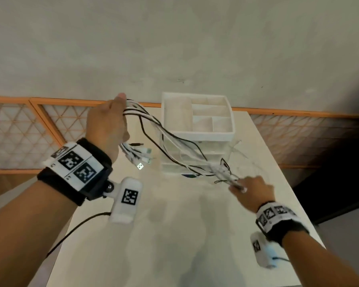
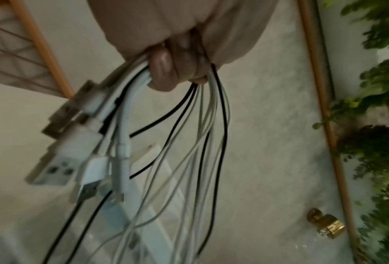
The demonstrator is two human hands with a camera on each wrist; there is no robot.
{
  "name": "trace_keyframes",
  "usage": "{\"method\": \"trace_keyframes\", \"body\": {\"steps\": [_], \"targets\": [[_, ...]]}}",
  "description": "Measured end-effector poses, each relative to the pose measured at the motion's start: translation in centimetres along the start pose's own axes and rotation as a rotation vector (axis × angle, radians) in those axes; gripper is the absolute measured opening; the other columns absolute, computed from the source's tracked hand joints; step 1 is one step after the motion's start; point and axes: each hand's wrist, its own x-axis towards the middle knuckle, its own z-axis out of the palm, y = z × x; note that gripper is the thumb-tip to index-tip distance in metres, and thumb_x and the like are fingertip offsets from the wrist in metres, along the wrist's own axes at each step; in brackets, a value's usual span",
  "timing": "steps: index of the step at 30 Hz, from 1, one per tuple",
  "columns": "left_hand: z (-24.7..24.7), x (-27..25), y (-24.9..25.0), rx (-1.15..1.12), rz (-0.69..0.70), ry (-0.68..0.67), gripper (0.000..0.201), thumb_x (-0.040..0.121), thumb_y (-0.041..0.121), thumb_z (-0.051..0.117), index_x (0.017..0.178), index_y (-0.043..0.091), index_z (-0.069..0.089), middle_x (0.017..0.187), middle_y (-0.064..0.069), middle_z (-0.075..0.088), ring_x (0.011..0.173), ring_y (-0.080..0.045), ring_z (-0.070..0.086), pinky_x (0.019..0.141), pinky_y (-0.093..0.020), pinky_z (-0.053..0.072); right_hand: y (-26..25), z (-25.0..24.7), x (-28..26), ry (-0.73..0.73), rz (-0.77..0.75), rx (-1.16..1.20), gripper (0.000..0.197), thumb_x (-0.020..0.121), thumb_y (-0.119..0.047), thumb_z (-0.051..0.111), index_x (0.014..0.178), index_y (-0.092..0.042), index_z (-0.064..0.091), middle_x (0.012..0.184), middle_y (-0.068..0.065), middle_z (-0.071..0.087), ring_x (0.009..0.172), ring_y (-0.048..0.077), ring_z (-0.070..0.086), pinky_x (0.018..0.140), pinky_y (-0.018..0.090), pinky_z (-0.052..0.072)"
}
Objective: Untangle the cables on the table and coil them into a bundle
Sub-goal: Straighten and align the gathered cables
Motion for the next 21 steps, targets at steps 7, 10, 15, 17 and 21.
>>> {"method": "trace_keyframes", "body": {"steps": [7, 10, 15, 17, 21], "targets": [[1.7, -1.1, -3.8, 0.433, 0.1, -0.165, 0.05, 0.097, 0.041, 0.052, 0.068, 0.0, 0.049, 0.047, 0.004, 0.03, 0.045, -0.02, 0.03, 0.055, -0.031, 0.031, -1.6, -0.9, 3.2, -0.009, 0.055, 0.633, 0.02, 0.095, -0.021, 0.056, 0.106, -0.029, 0.07, 0.119, 0.014, 0.07, 0.11, 0.036, 0.064, 0.094, 0.04, 0.05], [1.1, -1.1, -5.1, 0.768, 0.18, -0.125, 0.051, 0.1, 0.038, 0.045, 0.057, 0.012, 0.038, 0.054, -0.003, 0.038, 0.062, -0.03, 0.043, 0.062, -0.034, 0.029, -0.6, -7.5, 3.6, 0.343, 0.041, 1.071, 0.031, 0.088, -0.01, 0.061, 0.078, -0.038, 0.071, 0.096, 0.002, 0.074, 0.093, 0.028, 0.067, 0.089, 0.044, 0.054], [-0.6, 0.4, -5.1, 0.648, 0.144, 0.11, 0.046, 0.096, 0.038, 0.048, 0.057, 0.014, 0.043, 0.059, -0.009, 0.046, 0.064, -0.034, 0.049, 0.061, -0.036, 0.04, 0.6, -10.6, 1.2, 0.549, 0.097, 0.749, 0.014, 0.094, -0.038, 0.062, 0.096, -0.024, 0.062, 0.091, -0.002, 0.063, 0.084, 0.019, 0.057, 0.076, 0.026, 0.039], [-0.9, 1.2, -3.9, 0.324, 0.058, 0.208, 0.035, 0.092, 0.038, 0.051, 0.064, 0.017, 0.054, 0.063, -0.009, 0.047, 0.054, -0.029, 0.046, 0.053, -0.031, 0.047, 1.4, -6.3, 1.6, 0.24, 0.209, 0.482, 0.033, 0.099, -0.041, 0.052, 0.1, -0.011, 0.063, 0.102, 0.014, 0.067, 0.094, 0.034, 0.061, 0.077, 0.031, 0.04], [0.0, 1.4, -3.1, 0.138, 0.004, 0.082, 0.026, 0.096, 0.031, 0.05, 0.074, 0.016, 0.054, 0.059, -0.003, 0.032, 0.044, -0.018, 0.029, 0.043, -0.022, 0.029, 1.6, -1.0, 2.2, -0.038, 0.276, 0.509, 0.033, 0.098, -0.042, 0.05, 0.103, -0.017, 0.071, 0.087, 0.006, 0.075, 0.073, 0.025, 0.074, 0.075, 0.027, 0.055]]}}
